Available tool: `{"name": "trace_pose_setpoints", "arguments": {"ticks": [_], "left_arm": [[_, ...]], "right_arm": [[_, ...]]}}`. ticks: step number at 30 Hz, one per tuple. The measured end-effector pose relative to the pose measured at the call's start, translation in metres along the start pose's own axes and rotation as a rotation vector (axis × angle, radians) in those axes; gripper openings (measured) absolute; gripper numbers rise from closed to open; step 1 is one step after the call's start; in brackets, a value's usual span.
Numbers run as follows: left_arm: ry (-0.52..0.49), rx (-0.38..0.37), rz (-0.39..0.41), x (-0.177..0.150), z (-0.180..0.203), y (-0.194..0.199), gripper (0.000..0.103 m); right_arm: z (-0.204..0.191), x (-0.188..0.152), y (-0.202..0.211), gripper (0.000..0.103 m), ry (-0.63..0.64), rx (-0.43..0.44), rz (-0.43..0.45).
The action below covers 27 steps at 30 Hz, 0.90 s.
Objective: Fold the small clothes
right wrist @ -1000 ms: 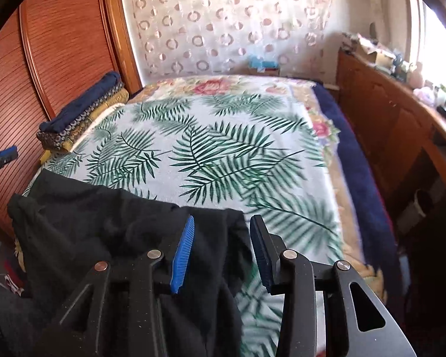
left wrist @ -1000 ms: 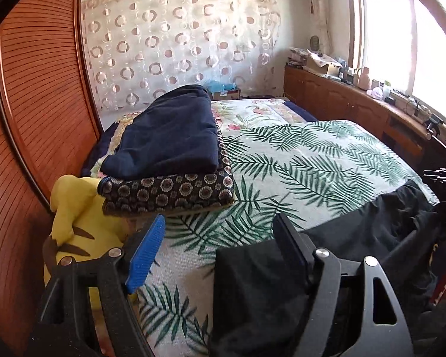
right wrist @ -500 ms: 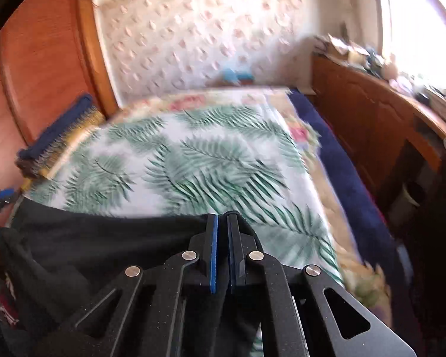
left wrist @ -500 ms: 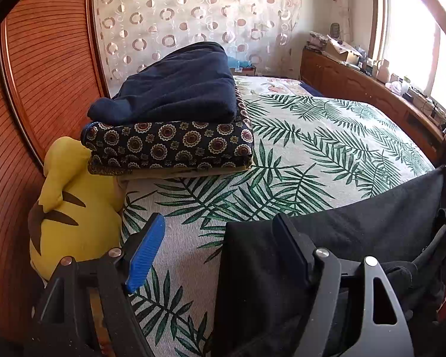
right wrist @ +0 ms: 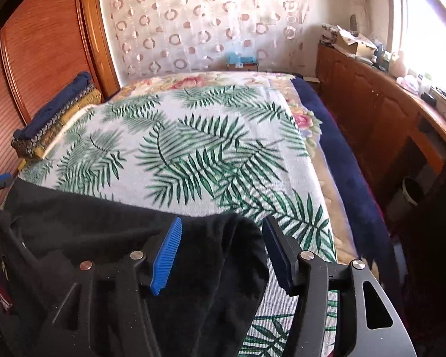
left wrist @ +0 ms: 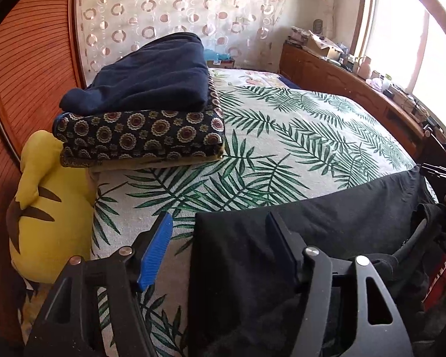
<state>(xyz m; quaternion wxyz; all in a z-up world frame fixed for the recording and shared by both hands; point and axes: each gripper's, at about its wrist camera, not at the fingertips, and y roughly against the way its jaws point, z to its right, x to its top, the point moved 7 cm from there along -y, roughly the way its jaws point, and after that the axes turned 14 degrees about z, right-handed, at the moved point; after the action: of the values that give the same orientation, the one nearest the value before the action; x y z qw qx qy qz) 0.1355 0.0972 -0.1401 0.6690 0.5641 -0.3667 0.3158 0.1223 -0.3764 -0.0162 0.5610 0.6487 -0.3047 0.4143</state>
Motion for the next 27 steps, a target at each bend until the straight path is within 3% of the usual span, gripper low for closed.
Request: {"name": "trace_pose_setpoints", "arguments": {"ticks": [10, 16, 19, 27], "left_arm": [[0.010, 0.012, -0.091, -0.018, -0.005, -0.021, 0.062], [0.014, -0.001, -0.090, -0.020, -0.006, -0.022, 0.059], [0.009, -0.006, -0.087, -0.020, -0.004, -0.022, 0.055], [0.005, -0.005, -0.083, -0.020, -0.002, -0.023, 0.055]], "right_arm": [[-0.002, -0.009, -0.015, 0.060, 0.013, 0.023, -0.066], [-0.002, -0.009, -0.015, 0.060, 0.026, 0.028, -0.071], [0.001, -0.010, -0.020, 0.064, 0.053, -0.017, -0.078], [0.003, -0.009, -0.025, 0.068, 0.055, -0.032, -0.070]]}}
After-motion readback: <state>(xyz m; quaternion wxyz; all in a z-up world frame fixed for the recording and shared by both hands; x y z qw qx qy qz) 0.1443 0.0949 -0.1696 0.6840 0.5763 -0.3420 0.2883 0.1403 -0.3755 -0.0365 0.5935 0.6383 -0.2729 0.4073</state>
